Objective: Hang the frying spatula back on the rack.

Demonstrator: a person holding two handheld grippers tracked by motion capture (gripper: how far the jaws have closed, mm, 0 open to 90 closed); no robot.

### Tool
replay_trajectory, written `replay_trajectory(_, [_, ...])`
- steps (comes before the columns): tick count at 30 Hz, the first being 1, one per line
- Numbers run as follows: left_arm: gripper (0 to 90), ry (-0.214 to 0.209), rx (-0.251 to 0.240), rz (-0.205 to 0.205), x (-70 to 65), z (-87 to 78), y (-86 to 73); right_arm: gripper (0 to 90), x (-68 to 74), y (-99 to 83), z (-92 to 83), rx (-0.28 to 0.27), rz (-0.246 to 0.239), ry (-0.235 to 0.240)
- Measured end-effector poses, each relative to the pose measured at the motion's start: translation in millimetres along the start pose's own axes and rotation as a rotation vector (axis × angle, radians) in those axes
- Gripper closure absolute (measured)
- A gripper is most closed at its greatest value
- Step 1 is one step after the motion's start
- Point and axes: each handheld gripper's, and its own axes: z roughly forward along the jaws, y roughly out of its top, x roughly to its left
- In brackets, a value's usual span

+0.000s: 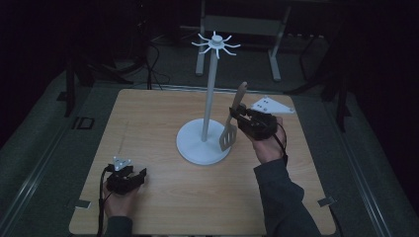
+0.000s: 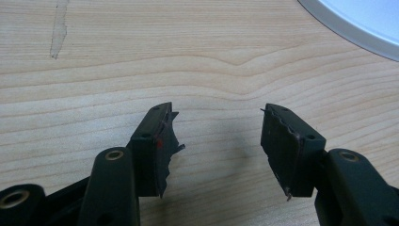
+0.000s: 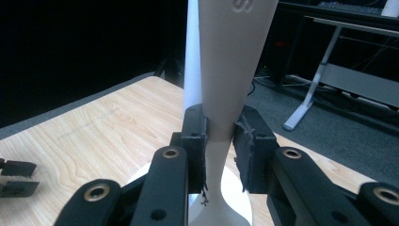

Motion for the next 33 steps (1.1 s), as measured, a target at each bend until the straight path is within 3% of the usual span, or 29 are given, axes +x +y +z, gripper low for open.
replay_trajectory(17, [44.8, -0.003, -0.004, -0.003, -0.3, -0.5, 0.1, 74.9, -1.8, 17.0, 2.1, -0.011, -0.008, -0.014])
replay_trajectory(22, [44.8, -0.005, -0.003, -0.003, -0.1, -0.4, 0.2, 74.9, -4.6, 23.3, 3.1, -0.016, 0.016, -0.003])
replay_trajectory(33, [44.8, -0.005, -0.001, -0.001, -0.7, 0.3, 0.2, 74.9, -3.7, 41.8, 5.9, -0.006, -0.013, 0.008])
